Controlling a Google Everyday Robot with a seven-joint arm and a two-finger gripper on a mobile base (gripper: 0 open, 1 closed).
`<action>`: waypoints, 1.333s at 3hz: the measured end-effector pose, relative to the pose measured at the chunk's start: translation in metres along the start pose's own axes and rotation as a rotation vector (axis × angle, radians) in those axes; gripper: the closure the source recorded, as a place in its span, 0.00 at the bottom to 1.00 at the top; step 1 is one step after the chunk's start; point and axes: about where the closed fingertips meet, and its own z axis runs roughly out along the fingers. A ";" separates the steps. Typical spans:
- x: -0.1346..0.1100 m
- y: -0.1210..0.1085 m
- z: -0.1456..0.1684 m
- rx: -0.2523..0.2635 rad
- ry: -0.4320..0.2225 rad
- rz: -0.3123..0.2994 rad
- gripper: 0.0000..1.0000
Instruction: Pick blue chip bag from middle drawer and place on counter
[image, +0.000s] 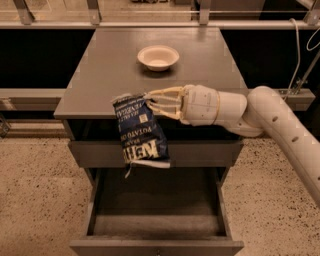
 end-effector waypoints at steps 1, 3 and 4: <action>-0.019 -0.051 0.024 -0.031 -0.008 -0.088 1.00; 0.005 -0.098 0.070 -0.225 0.152 -0.111 1.00; 0.036 -0.106 0.090 -0.323 0.210 -0.071 1.00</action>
Offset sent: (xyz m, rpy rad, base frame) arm 0.0759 0.0464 0.0898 -0.2394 -0.0934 -0.0026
